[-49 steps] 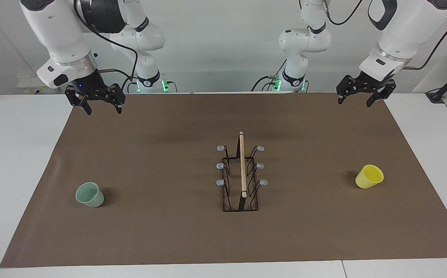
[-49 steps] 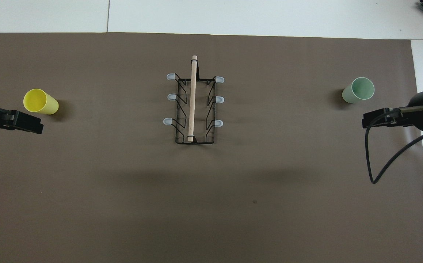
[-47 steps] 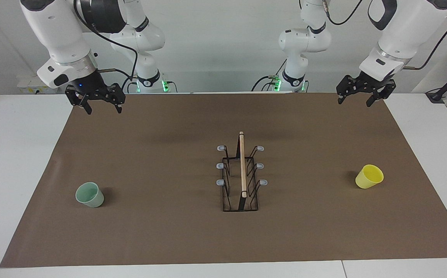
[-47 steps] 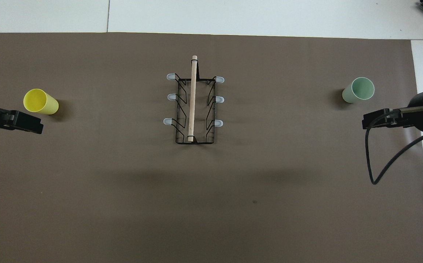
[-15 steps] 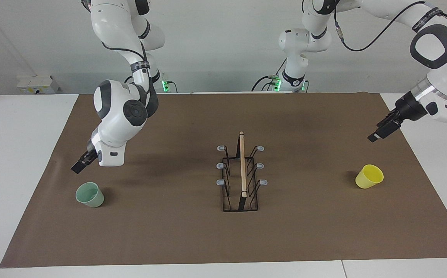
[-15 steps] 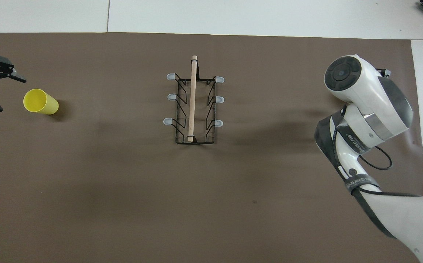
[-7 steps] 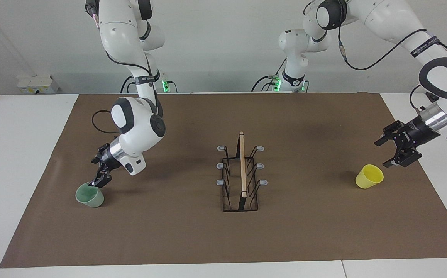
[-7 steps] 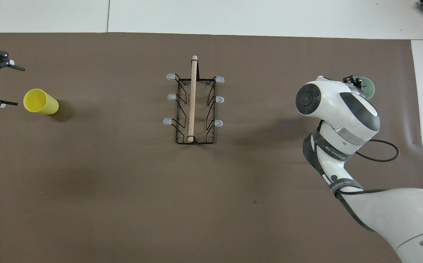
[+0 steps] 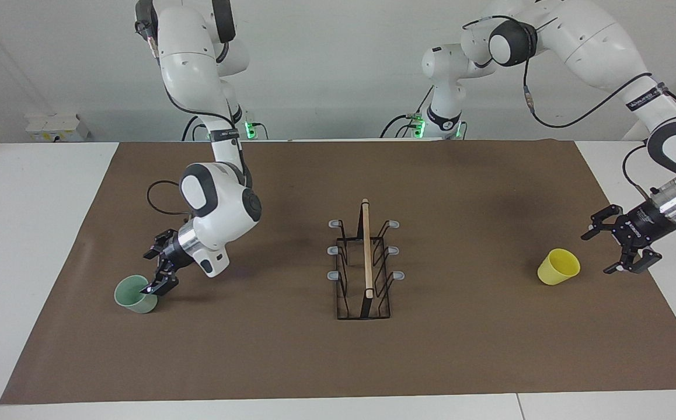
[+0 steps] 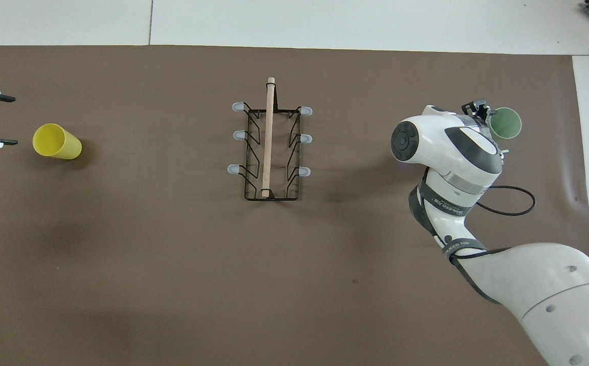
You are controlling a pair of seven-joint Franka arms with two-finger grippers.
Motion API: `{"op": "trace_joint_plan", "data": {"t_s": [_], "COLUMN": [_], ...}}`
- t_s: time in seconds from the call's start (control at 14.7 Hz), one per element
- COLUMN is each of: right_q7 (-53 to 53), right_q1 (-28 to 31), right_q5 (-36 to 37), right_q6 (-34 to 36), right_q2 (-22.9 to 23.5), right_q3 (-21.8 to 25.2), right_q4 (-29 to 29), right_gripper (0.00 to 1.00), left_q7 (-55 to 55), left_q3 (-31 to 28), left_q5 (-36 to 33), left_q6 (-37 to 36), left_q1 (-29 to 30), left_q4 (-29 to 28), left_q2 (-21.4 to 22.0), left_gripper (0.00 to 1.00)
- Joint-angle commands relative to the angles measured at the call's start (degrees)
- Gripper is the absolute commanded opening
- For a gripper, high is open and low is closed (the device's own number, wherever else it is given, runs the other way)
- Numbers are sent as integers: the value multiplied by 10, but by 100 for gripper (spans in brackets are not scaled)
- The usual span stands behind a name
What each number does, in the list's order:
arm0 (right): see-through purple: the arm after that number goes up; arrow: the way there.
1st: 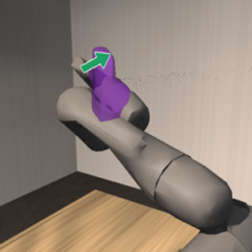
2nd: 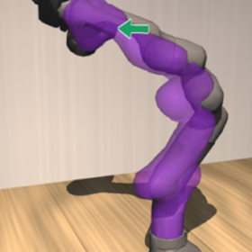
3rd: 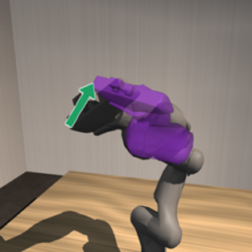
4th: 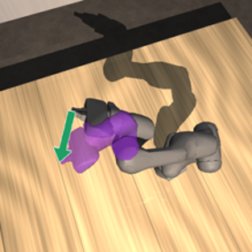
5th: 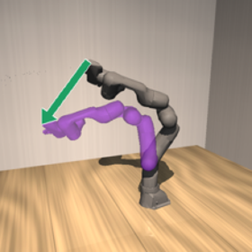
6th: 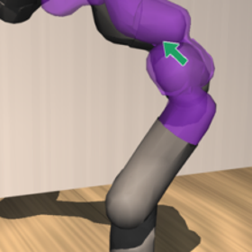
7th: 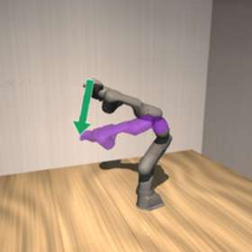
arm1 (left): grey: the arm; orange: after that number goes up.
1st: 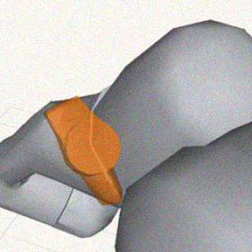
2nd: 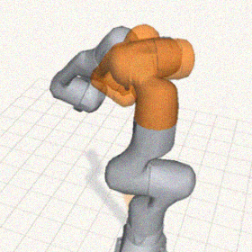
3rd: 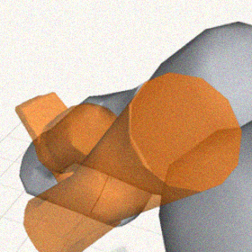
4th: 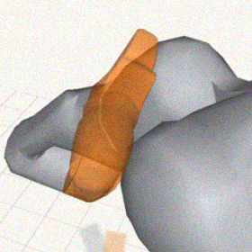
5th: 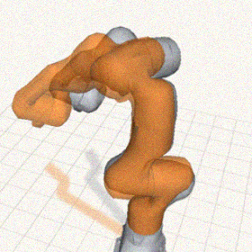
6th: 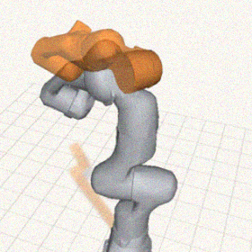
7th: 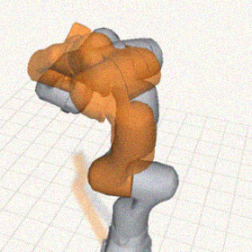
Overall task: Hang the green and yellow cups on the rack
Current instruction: 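Grasp the green cup with the right gripper while the left grasps yellow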
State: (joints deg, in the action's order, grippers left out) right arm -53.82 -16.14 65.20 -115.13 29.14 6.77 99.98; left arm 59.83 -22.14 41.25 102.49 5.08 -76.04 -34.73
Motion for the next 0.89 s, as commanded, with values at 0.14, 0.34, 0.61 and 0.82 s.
{"op": "trace_joint_plan", "data": {"t_s": [0.14, 0.34, 0.61, 0.82], "right_q7": [55, 67, 93, 120], "right_q1": [-11, -10, 1, 20], "right_q5": [38, 41, 72, 134], "right_q6": [-22, -26, -33, -59], "right_q2": [41, 50, 52, 51], "right_q3": [0, 0, 0, 0], "right_q4": [-14, -14, 2, 27], "right_gripper": [100, 100, 100, 100], "left_q7": [25, 20, 6, -24], "left_q3": [-2, -1, -2, -2], "left_q5": [37, 65, 107, 169], "left_q6": [10, 24, 45, 82], "left_q1": [24, 18, 15, 12], "left_q4": [-3, -51, -136, -208], "left_q2": [-31, -25, 11, 38], "left_gripper": [100, 100, 100, 100]}}
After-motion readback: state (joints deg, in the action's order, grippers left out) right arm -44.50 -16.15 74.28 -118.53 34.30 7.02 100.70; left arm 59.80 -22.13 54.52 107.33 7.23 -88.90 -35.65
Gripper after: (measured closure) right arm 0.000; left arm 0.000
